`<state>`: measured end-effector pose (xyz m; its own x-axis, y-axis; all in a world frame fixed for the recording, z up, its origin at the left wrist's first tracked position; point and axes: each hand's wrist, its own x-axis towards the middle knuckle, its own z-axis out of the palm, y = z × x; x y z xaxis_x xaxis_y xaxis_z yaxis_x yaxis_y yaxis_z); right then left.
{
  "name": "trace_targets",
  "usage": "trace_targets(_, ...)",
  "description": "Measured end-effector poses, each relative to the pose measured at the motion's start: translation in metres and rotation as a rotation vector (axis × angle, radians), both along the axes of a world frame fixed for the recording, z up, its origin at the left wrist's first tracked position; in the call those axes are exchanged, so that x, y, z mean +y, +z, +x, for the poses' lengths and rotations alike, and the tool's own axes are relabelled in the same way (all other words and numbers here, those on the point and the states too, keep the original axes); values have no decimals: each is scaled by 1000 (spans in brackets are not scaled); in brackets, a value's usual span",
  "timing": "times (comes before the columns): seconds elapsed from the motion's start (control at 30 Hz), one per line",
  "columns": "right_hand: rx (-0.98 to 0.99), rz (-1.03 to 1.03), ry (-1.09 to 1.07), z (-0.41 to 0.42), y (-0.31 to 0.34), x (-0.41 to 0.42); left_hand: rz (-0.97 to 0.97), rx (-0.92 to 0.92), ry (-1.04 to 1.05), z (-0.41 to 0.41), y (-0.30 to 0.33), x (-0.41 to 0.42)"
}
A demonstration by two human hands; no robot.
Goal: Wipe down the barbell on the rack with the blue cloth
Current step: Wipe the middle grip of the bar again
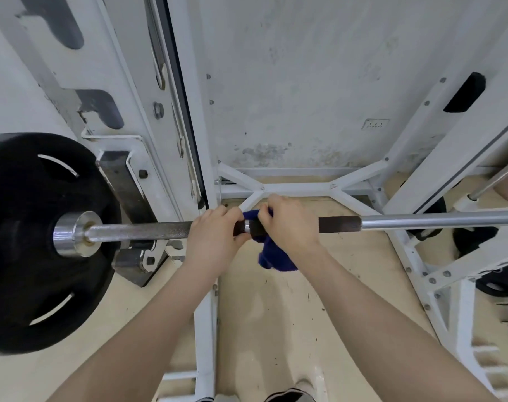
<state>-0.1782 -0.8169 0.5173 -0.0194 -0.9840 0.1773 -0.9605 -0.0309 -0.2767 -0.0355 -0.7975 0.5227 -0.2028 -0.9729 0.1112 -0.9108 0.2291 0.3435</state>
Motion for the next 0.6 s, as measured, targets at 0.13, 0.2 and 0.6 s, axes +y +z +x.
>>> trace_targets(0.13, -3, -21, -185, -29, 3, -2, -12, -64, -27, 9, 3, -1)
trace_targets(0.2, 33, -43, -179, -1, 3, -1, -50, -123, 5, 18, 1, 1)
trace_targets(0.6, 74, 20, -238, 4, 6, 3, -24, 75, 37, 41, -5, 5)
